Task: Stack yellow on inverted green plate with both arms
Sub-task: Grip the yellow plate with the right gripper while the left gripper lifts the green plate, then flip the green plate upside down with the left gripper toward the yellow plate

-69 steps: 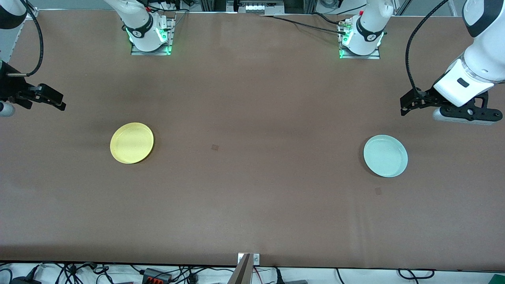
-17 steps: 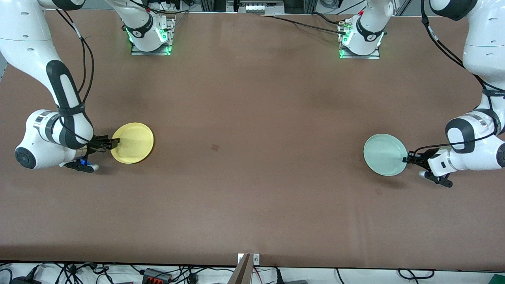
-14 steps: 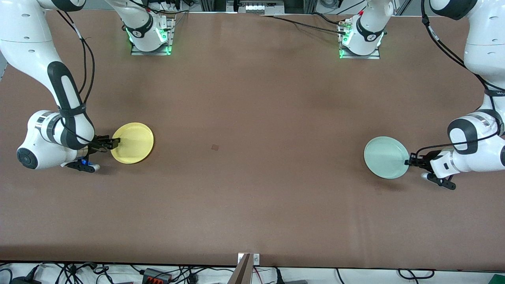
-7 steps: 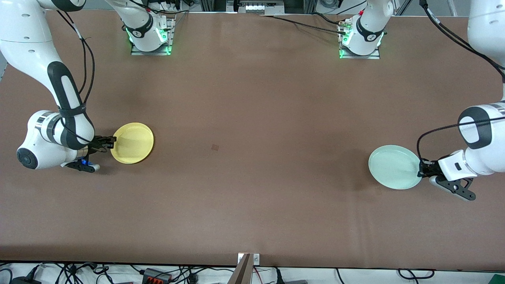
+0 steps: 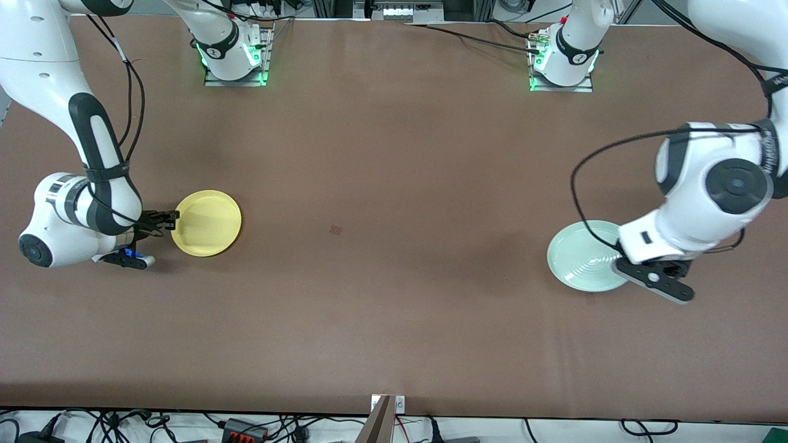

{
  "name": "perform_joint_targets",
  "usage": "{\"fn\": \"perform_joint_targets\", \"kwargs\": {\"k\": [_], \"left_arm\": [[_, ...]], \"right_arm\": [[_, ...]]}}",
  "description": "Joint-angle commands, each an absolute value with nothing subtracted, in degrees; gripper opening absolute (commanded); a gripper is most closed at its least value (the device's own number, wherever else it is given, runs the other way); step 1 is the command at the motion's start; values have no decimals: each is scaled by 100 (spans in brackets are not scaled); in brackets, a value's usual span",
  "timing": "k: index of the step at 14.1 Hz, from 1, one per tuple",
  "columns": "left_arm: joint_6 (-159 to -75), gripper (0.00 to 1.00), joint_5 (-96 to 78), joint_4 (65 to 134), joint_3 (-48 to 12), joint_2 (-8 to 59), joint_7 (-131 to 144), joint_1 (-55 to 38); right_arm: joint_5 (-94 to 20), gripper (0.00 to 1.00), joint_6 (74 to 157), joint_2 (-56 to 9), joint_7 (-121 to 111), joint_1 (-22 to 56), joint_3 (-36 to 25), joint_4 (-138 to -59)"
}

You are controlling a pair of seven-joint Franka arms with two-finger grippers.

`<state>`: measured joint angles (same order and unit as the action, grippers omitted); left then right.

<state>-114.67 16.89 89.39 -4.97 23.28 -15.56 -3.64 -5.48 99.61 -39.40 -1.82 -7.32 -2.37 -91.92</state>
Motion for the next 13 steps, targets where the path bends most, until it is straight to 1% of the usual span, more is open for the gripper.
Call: {"fn": "perform_joint_targets", "kwargs": {"k": [1,3,4,8,13], "left_arm": [[-10988,1,2519,8983,-448,2127,-409,-1157],[-10619,1,3300,8982,-440,2136,609,-1781],[-10278,1,3609,8991,-431,2179,1172,-2097],[-9380,2,4244,9009,-413,2469,3272,-3117],[-8668,2,5166,9000,-422,3048,4690,-4164]], "right_arm": [[-589,0,8977,-3806,-290,-703,-185,-8458],[-606,0,8440,-3806,-456,-633,-132,-8018],[-606,0,8333,-3797,-492,-624,-45,-7868],[-615,0,8402,-3814,-422,-422,62,-7734],[-763,0,8438,-3823,-413,-308,62,-7743]]}}
